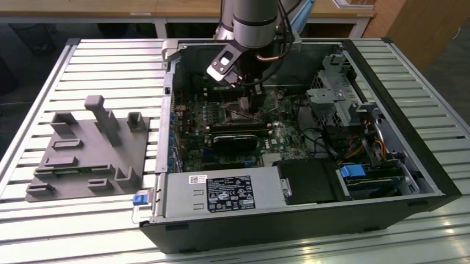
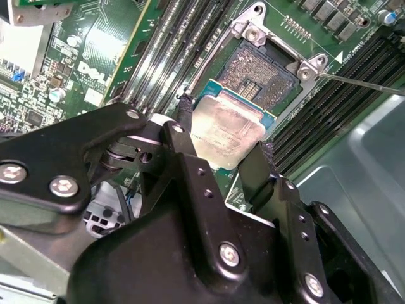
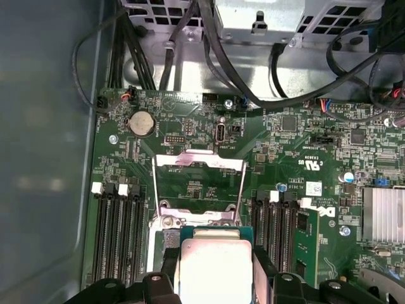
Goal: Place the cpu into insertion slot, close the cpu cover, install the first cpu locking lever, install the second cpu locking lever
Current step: 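Place the cpu into insertion slot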
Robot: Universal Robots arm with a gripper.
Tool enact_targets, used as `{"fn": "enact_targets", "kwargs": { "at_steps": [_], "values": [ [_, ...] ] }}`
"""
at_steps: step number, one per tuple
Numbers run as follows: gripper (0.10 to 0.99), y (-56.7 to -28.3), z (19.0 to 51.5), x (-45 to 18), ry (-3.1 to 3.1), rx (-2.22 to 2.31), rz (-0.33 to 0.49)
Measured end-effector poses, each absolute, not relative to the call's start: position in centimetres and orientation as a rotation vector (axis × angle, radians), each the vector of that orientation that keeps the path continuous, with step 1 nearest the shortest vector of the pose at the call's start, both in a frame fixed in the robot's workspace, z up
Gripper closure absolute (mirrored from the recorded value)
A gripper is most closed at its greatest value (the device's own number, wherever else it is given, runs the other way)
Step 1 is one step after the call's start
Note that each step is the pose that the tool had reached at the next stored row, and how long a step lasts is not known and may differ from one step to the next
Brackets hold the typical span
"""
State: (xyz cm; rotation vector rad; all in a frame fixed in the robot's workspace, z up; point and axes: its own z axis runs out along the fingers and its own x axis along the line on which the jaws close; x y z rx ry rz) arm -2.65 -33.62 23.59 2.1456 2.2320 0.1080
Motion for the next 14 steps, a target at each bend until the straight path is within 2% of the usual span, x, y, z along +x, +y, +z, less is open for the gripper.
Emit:
{"fn": "enact_targets", "kwargs": {
  "at_steps": [14],
  "values": [
    [0.545, -33.62, 22.97, -2.67, 2.232, 2.146, 0.108]
  ]
}}
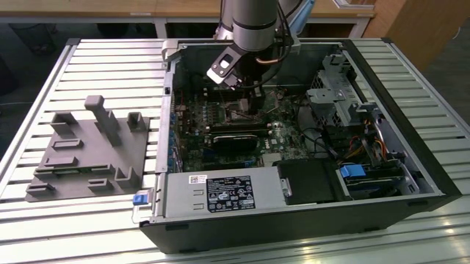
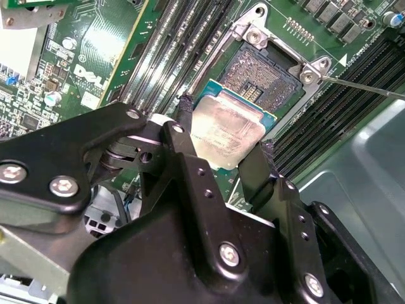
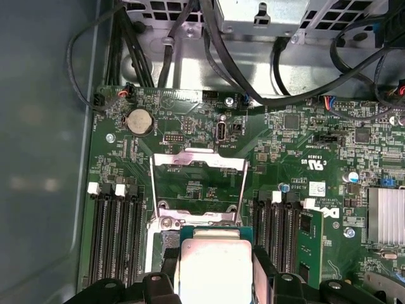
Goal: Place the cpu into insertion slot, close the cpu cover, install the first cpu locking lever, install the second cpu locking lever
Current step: 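Place the cpu into insertion slot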
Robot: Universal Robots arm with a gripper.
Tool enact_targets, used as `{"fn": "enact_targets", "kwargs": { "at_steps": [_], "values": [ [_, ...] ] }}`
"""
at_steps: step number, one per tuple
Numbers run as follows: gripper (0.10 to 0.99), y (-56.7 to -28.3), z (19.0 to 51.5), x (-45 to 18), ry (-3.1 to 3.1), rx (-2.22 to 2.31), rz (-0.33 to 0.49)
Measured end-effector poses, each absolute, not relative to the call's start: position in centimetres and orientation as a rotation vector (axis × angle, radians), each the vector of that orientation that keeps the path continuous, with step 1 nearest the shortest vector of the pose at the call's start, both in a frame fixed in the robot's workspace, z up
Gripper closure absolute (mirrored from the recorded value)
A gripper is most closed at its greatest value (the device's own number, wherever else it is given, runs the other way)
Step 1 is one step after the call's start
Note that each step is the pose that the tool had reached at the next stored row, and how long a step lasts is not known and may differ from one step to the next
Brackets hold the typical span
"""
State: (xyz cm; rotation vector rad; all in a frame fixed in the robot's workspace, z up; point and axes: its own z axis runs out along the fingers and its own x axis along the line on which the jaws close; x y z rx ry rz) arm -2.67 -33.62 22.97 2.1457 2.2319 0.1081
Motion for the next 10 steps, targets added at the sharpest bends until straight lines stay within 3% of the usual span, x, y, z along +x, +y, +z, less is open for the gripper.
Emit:
{"fn": "enact_targets", "kwargs": {
  "at_steps": [10],
  "values": [
    [0.545, -33.62, 22.63, -2.83, 2.232, 2.146, 0.108]
  ]
}}
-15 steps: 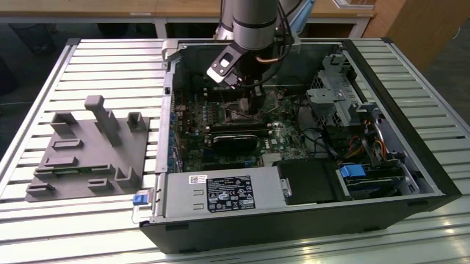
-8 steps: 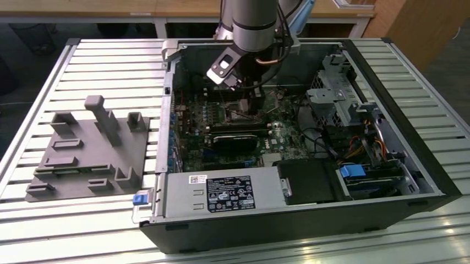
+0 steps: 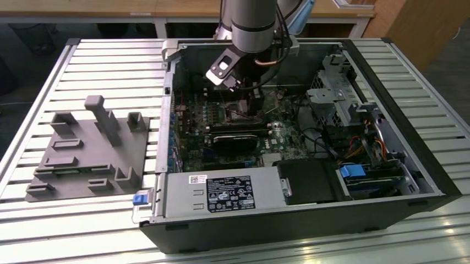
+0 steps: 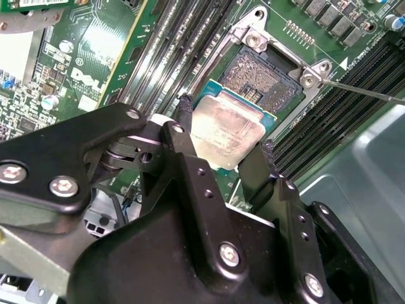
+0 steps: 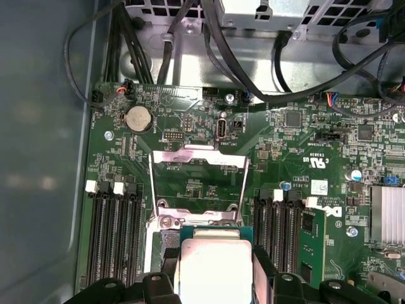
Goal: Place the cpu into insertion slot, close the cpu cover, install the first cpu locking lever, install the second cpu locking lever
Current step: 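Place the cpu into insertion slot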
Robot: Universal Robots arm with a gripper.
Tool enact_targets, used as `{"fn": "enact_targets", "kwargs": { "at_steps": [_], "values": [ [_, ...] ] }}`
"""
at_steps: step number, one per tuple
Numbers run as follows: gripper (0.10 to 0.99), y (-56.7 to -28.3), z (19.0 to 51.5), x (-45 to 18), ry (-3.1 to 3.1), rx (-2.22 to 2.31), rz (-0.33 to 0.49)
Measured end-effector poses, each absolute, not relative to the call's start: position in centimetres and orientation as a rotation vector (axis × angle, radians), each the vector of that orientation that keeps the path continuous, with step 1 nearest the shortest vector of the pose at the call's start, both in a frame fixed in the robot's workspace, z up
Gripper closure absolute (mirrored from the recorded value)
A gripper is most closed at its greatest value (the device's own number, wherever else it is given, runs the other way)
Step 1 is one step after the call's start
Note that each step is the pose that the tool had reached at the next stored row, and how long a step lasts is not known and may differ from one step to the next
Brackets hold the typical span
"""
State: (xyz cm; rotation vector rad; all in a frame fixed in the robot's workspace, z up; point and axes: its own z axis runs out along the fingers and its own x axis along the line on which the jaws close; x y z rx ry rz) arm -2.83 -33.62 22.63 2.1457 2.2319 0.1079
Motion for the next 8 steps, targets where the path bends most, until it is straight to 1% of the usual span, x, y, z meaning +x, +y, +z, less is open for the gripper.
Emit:
{"fn": "enact_targets", "kwargs": {
  "at_steps": [8],
  "values": [
    [0.545, -33.46, 22.26, -2.92, 2.232, 2.146, 0.108]
  ]
}}
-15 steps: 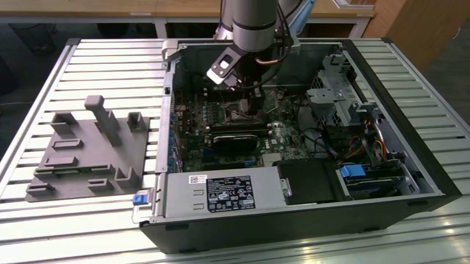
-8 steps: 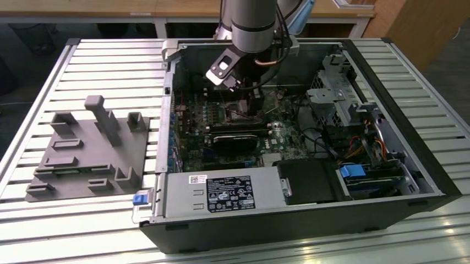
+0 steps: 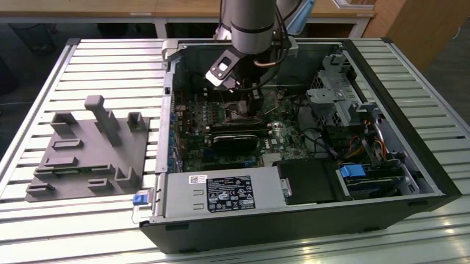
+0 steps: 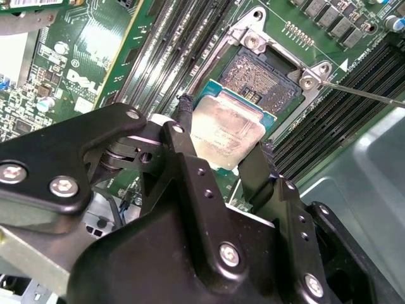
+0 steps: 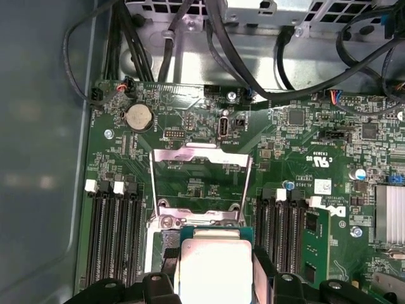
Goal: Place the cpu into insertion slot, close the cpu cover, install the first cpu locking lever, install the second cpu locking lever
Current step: 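Place the cpu into insertion slot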
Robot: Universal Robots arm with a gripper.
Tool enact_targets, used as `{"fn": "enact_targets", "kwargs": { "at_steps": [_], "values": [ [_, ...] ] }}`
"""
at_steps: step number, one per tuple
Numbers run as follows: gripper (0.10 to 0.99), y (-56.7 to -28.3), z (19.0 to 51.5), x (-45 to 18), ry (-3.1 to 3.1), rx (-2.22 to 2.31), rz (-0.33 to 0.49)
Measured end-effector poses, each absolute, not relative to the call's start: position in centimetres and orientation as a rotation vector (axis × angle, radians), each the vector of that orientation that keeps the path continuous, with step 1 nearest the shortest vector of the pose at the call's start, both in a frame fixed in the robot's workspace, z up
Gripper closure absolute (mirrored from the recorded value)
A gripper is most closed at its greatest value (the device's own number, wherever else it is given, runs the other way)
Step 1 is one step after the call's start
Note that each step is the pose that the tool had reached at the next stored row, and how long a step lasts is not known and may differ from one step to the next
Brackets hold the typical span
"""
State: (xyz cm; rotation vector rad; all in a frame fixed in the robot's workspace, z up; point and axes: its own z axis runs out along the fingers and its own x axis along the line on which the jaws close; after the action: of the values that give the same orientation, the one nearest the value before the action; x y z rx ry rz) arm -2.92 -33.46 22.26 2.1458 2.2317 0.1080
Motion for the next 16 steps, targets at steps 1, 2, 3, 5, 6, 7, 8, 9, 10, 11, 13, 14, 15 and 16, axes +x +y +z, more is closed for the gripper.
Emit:
{"fn": "enact_targets", "kwargs": {
  "at_steps": [1, 2, 3, 5, 6, 7, 8, 9, 10, 11, 13, 14, 15, 16],
  "values": [
    [0.545, -33.42, 22.21, -2.96, 2.231, 2.146, 0.108],
    [0.545, -33.38, 22.17, -2.98, 2.231, 2.147, 0.108],
    [0.545, -33.33, 22.14, -2.99, 2.231, 2.147, 0.108],
    [0.545, -33.16, 22.07, -2.99, 2.231, 2.147, 0.108],
    [0.545, -33.07, 22.05, -2.99, 2.231, 2.147, 0.108],
    [0.545, -33.0, 22.02, -3.0, 2.231, 2.147, 0.108],
    [0.545, -32.94, 21.98, -3.03, 2.231, 2.147, 0.108],
    [0.545, -32.9, 21.93, -3.1, 2.231, 2.147, 0.108],
    [0.545, -32.84, 21.89, -3.2, 2.231, 2.147, 0.108],
    [0.545, -32.78, 21.84, -3.3, 2.231, 2.147, 0.108],
    [0.545, -32.7, 21.7, -3.41, 2.23, 2.147, 0.108],
    [0.545, -32.65, 21.61, -3.46, 2.23, 2.147, 0.108],
    [0.545, -32.63, 21.5, -3.51, 2.23, 2.147, 0.108],
    [0.545, -32.63, 21.45, -3.66, 2.23, 2.147, 0.108]
  ]
}}
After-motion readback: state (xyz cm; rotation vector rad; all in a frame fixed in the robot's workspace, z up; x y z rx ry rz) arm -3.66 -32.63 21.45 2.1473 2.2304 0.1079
